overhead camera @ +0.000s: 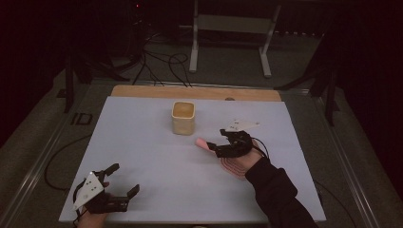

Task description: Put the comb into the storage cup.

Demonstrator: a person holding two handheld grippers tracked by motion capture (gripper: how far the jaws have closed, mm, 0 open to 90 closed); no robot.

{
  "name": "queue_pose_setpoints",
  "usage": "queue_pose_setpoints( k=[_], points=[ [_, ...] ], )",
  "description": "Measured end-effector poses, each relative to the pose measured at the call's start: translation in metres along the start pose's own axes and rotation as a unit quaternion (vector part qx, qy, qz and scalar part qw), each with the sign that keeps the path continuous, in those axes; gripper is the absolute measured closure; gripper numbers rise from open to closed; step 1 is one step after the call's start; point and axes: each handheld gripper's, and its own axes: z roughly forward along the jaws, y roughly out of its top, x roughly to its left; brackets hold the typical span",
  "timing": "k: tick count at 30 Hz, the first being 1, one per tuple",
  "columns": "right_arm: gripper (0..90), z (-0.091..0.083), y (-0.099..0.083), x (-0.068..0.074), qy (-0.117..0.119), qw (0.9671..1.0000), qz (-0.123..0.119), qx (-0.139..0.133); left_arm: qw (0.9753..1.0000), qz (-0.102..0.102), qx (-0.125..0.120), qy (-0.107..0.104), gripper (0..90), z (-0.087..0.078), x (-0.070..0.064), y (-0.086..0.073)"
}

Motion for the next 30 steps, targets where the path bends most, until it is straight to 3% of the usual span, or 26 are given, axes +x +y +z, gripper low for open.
queue_pose_setpoints(
  k=[6,20,30],
  points=[
    [48.4,0.017,0.002,-0.003,-0.001,0.9998,0.002,0.022,1.0,0.003,0.002,-0.001,0.2,0.001,-0.001,0.0],
    [86.5,0.044,0.002,-0.014,-0.036,0.9961,0.017,0.079,1.0,-0.002,0.002,-0.006,0.2,0.001,0.0,-0.001],
    [90.0,0.061,0.002,-0.017,-0.045,0.9911,0.006,0.125,1.0,-0.002,0.005,-0.006,0.2,0.002,0.0,-0.001]
  ],
)
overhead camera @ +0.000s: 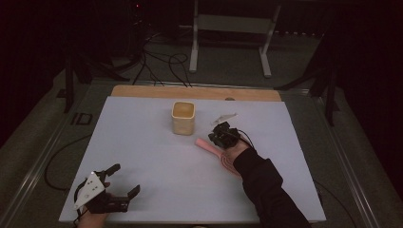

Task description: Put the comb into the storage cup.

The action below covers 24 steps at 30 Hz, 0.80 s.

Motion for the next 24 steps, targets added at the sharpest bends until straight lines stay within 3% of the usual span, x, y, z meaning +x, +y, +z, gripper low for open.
queue_pose_setpoints(
  k=[9,24],
  points=[
    [90.0,0.015,0.006,0.0,-0.01,0.9992,0.002,0.038,1.0,0.0,0.001,-0.002,0.2,0.001,0.0,0.0],
    [90.0,0.035,0.008,0.003,-0.021,0.997,0.02,0.071,1.0,0.002,0.004,-0.005,0.2,0.001,0.0,0.0]
  ],
)
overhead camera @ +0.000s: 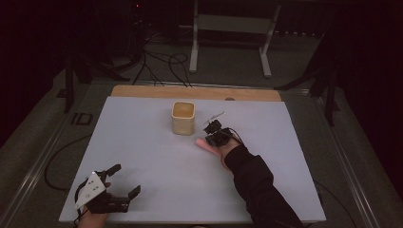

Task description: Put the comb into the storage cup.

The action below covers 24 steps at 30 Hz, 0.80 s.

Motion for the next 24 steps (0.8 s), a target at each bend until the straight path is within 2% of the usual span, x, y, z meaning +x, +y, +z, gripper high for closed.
queue_pose_setpoints(
  k=[7,16,24],
  points=[
    [90.0,0.0,0.0,0.002,0.01,0.9999,0.008,0.003,1.0,0.0,0.001,-0.001,0.2,0.001,0.0,0.0],
    [90.0,-0.001,0.0,0.019,0.03,0.9993,-0.019,0.011,1.0,0.002,0.003,0.0,0.2,0.001,-0.001,0.0],
    [90.0,-0.004,-0.005,0.035,0.051,0.9974,-0.044,0.024,1.0,0.002,0.003,-0.001,0.2,0.001,-0.001,0.0]
  ],
)
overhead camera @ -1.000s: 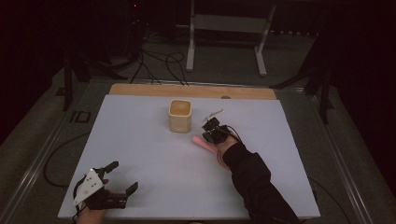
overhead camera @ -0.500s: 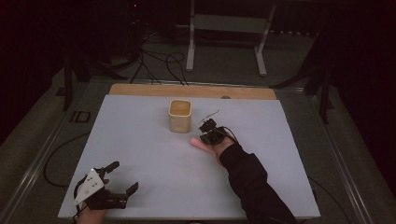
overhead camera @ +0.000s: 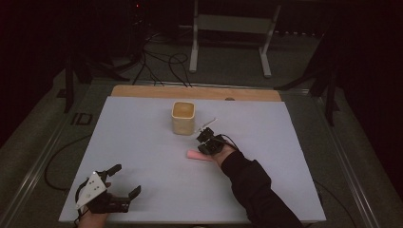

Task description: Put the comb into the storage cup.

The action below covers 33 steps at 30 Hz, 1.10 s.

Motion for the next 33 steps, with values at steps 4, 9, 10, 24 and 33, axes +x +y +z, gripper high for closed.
queue_pose_setpoints(
  k=[4,9,10,24,33],
  points=[
    [90.0,-0.002,-0.003,0.006,0.008,0.9999,-0.011,0.0,1.0,0.0,0.001,0.0,0.2,0.0,0.0,0.0],
    [90.0,-0.003,-0.006,0.012,0.017,0.9994,-0.028,0.008,1.0,0.0,0.001,0.0,0.2,0.0,0.0,0.0],
    [90.0,-0.003,-0.006,0.012,0.017,0.9994,-0.028,0.008,1.0,0.001,0.001,0.0,0.2,0.0,0.0,0.0],
    [90.0,-0.011,-0.02,0.045,0.036,0.9966,-0.071,0.022,1.0,0.001,0.001,0.0,0.2,0.0,0.0,0.0],
    [90.0,-0.021,-0.043,0.067,0.052,0.9929,-0.103,0.026,1.0,0.001,0.003,0.0,0.3,0.0,0.0,0.0]
  ],
)
